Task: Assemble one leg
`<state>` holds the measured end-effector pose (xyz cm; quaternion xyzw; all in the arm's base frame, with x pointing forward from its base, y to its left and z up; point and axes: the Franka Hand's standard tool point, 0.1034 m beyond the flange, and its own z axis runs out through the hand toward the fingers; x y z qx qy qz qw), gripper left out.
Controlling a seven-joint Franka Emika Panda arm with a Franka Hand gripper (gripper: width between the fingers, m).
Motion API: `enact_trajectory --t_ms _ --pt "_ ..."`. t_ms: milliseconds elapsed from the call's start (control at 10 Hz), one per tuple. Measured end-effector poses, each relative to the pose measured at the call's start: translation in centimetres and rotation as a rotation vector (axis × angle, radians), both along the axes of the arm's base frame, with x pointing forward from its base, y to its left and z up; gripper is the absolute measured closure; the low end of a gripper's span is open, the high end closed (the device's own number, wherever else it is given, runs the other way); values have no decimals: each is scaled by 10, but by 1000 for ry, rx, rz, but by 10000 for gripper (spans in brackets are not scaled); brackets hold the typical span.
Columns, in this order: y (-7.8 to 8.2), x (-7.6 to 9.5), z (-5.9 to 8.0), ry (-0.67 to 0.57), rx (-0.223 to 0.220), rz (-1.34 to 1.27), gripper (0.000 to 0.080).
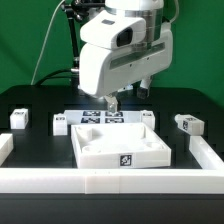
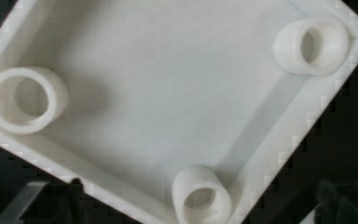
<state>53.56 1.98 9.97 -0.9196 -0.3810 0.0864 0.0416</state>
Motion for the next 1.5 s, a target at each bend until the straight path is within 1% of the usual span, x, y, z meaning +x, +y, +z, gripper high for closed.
enact_trajectory --t_ms 600,700,800,900,1000,1100,1200,1500 --pt "0 0 -1 -4 4 5 150" --pt "-1 -4 -8 -43 16 71 150" --pt "-1 -18 -15 -71 24 121 150" --pt "-1 -22 -21 -131 27 150 150" --pt "-2 -33 -29 -194 26 170 150" --pt "-1 -45 -36 -204 26 220 150" --pt "3 -47 -37 -208 13 286 150" --pt "2 -47 -37 -208 13 278 150"
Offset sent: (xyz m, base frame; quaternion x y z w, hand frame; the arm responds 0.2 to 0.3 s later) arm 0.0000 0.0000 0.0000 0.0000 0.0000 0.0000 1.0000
